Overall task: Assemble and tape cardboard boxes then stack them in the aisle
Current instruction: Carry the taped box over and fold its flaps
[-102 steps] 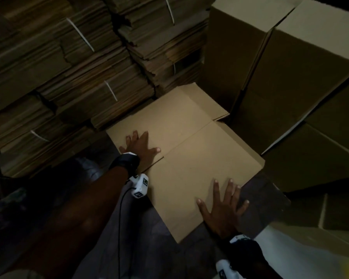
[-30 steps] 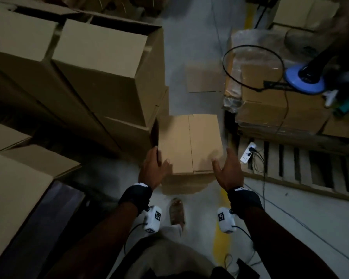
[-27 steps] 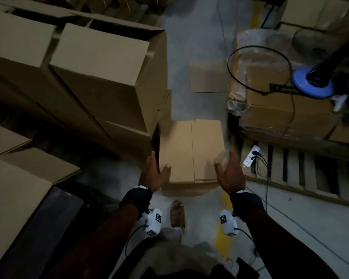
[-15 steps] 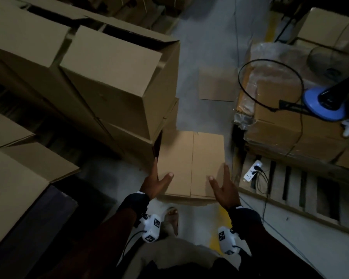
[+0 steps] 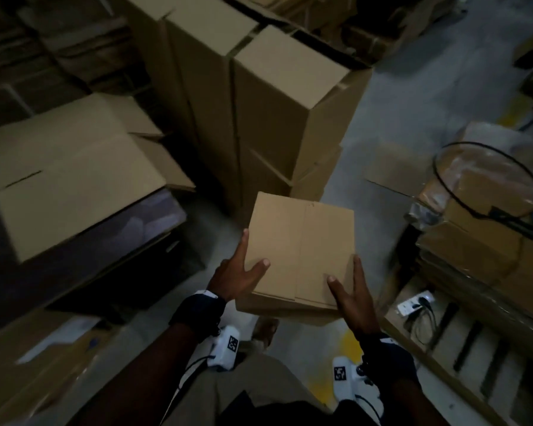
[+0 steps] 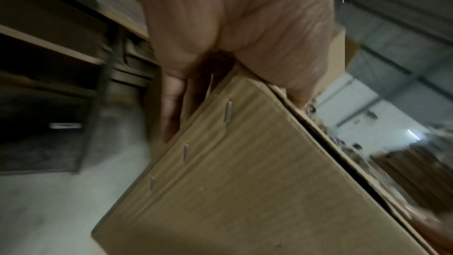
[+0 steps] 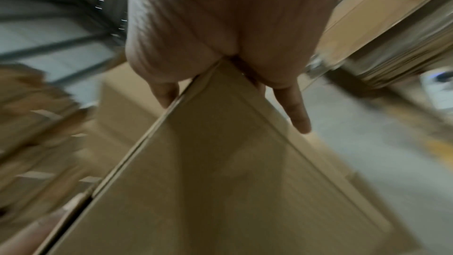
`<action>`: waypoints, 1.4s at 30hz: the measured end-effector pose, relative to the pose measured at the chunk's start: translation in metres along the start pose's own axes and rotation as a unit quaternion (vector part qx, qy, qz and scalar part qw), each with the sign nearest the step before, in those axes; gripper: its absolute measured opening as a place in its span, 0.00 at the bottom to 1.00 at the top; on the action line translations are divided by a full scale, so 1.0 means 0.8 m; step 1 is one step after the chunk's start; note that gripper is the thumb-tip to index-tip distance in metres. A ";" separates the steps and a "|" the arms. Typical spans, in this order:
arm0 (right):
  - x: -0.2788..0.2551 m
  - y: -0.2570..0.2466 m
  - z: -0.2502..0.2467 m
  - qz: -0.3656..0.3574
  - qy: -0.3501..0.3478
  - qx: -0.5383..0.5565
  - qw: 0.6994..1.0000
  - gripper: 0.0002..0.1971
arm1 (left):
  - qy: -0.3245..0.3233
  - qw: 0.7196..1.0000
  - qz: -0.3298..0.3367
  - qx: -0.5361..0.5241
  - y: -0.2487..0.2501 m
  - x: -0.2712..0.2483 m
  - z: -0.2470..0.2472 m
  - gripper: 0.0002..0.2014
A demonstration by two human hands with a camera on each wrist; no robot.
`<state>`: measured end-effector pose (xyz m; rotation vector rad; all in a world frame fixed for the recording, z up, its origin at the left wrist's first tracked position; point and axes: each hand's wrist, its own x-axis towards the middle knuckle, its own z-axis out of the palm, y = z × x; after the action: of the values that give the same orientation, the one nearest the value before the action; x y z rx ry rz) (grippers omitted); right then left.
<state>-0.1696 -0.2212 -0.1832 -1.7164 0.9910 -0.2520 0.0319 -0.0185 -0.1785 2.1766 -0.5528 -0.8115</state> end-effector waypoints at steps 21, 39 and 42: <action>-0.316 -0.161 0.371 -0.194 -0.430 -0.138 0.871 0.49 | 0.319 0.898 -0.280 -0.116 -0.268 -0.548 -0.206 0.46; -0.460 -0.416 0.643 -0.259 -0.453 -0.150 0.840 0.44 | 0.421 0.860 -0.273 -0.092 -0.365 -0.693 -0.558 0.38; -0.444 -0.449 0.682 -0.274 -0.446 -0.120 0.843 0.44 | 0.445 0.851 -0.272 -0.059 -0.366 -0.671 -0.609 0.42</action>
<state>0.1121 0.4355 0.0216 -1.9984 -0.1790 0.3215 0.0290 0.7262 0.0597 2.3023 0.5881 -0.0125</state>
